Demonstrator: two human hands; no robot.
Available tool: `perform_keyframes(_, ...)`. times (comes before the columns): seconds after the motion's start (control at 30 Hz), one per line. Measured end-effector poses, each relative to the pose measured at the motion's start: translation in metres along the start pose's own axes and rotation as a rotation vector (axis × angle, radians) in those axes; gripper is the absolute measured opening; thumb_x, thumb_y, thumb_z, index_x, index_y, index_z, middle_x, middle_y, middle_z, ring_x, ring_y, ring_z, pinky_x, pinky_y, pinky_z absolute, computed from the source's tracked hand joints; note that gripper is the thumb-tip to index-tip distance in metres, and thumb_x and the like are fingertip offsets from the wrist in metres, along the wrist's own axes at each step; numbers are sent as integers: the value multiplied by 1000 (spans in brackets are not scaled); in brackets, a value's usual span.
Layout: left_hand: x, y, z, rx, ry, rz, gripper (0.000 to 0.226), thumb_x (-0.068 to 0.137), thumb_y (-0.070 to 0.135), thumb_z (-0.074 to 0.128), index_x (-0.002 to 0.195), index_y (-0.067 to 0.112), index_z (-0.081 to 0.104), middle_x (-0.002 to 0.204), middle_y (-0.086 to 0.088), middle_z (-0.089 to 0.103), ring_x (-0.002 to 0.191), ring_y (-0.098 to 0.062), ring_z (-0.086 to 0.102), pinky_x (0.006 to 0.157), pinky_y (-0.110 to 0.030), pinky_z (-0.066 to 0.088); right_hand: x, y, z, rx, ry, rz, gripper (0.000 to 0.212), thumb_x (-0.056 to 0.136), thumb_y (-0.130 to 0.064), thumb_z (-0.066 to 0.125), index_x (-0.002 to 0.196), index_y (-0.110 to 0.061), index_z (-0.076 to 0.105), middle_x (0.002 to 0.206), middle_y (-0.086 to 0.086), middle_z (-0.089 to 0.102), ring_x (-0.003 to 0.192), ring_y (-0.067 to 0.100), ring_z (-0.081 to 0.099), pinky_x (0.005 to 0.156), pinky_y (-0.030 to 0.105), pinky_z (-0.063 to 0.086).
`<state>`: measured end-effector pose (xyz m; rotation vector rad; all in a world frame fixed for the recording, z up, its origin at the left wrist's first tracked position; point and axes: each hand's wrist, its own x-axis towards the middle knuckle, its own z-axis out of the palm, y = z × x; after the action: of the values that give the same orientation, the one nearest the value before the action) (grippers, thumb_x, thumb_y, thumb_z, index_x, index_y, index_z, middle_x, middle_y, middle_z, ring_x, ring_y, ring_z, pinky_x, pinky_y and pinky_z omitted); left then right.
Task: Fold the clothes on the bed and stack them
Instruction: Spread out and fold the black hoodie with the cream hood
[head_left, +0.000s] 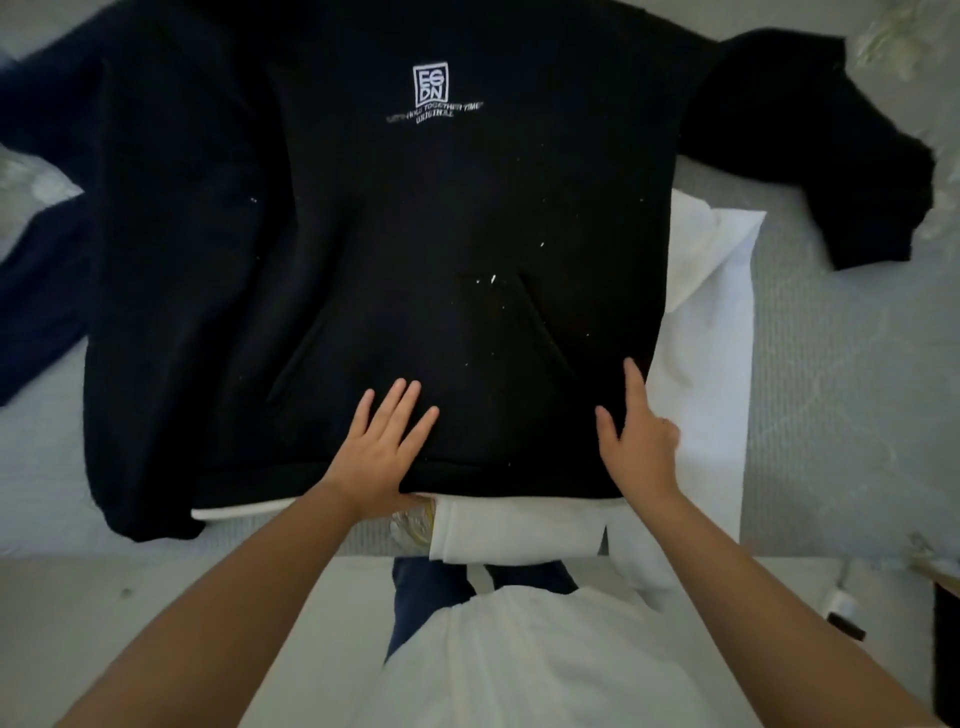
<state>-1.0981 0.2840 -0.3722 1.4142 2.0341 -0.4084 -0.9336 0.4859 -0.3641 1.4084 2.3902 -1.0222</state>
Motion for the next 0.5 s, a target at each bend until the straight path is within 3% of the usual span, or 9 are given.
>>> perform_keyframes(0.07, -7, 2, 7, -2, 4, -18, 91, 87, 30, 55, 139, 10, -16, 151, -23, -11, 129, -37, -30, 105, -45, -17, -14, -4, -4, 25, -37, -64, 57, 95, -12, 44, 145, -16, 17, 96, 18, 62, 78, 26, 58, 78, 34, 47)
perform_keyframes(0.1, -9, 2, 9, -27, -14, -26, 82, 91, 13, 46, 139, 12, -21, 151, -19, -19, 128, -33, -35, 104, -40, -22, -19, -7, -9, -11, -24, -98, 55, 95, -11, 44, 145, -15, 19, 96, 20, 61, 77, 26, 57, 72, 34, 48)
perform_keyframes(0.17, -12, 4, 14, -94, 7, -20, 79, 87, -7, 38, 143, 10, -15, 151, -16, -22, 136, -28, -27, 105, -33, -21, -31, -12, -18, -135, 41, -148, 53, 95, -12, 43, 144, -16, 23, 91, 20, 57, 69, 22, 50, 63, 30, 42)
perform_keyframes(0.27, -25, 3, 15, -150, 46, 30, 80, 85, -11, 37, 143, 7, -13, 151, -14, -21, 139, -26, -22, 106, -28, -18, -54, -19, -25, -325, 123, -153, 52, 95, -14, 45, 144, -17, 25, 94, 19, 50, 64, 21, 41, 60, 31, 36)
perform_keyframes(0.37, -46, 4, 26, -115, -7, 42, 78, 87, -6, 39, 143, 7, -14, 151, -15, -21, 139, -27, -22, 110, -33, -14, -77, -13, -12, -513, 84, -56, 53, 97, -20, 41, 146, -19, 20, 103, 20, 47, 66, 22, 39, 62, 31, 35)
perform_keyframes(0.5, -65, 13, 49, -82, -145, -11, 80, 89, 2, 43, 143, 7, -16, 150, -15, -24, 138, -28, -22, 113, -40, -9, -89, -1, 22, -758, -111, 95, 60, 98, -24, 39, 147, -22, 5, 124, 18, 38, 92, 25, 50, 79, 31, 38)
